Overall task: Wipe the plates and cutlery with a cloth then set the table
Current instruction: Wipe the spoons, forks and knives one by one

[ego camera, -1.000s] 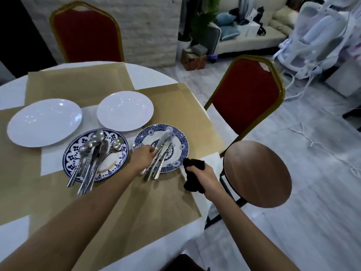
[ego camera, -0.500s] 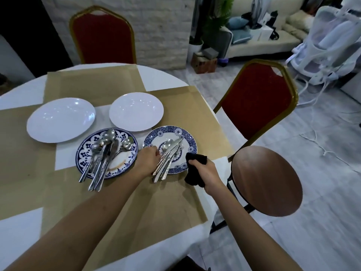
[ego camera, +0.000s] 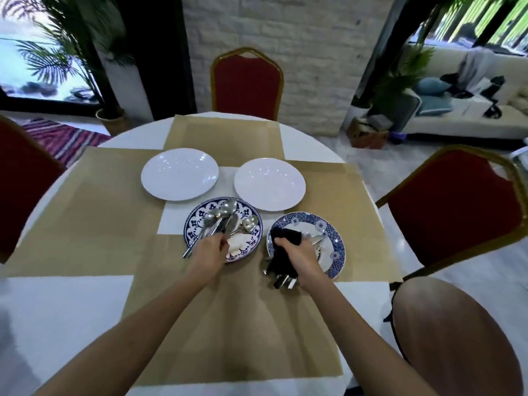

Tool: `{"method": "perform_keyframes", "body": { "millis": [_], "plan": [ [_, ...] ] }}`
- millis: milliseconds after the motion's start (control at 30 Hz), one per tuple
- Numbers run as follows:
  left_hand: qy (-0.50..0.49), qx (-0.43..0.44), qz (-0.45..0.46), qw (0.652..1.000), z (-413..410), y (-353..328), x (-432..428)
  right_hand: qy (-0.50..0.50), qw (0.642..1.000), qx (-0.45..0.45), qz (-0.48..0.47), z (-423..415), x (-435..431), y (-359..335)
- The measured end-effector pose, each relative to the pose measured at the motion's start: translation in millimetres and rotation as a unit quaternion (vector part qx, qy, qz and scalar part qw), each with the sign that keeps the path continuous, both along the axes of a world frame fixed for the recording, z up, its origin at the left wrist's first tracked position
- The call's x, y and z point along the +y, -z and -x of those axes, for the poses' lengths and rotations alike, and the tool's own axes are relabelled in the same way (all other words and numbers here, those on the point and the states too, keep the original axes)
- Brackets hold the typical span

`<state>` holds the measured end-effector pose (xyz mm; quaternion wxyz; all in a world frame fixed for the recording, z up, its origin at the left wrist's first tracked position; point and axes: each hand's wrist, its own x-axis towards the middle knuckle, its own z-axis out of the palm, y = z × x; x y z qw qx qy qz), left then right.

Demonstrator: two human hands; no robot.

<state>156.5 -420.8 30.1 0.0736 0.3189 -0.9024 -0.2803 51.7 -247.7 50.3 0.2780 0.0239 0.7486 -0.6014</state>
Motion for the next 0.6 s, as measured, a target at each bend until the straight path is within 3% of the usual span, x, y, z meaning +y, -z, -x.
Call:
{"method": "perform_keyframes", "body": {
  "millis": [267,367,600],
  "plan": [
    [-0.075,0.002,-0.001,0.997,-22.5,12.9,-31.2,-0.089,0.995,0.02,-0.028,-7.5,-54.2,2.3],
    [-0.056,-0.045,0.014,0.997,-20.1,16.9,-33.3,-0.108,0.993,0.03,-0.042,-10.5,-66.4,3.5],
    [-0.015,-0.057,0.084,0.995,-12.9,19.6,-40.2,-0.123,0.991,0.021,-0.054,-12.4,-74.5,10.5]
  ]
}}
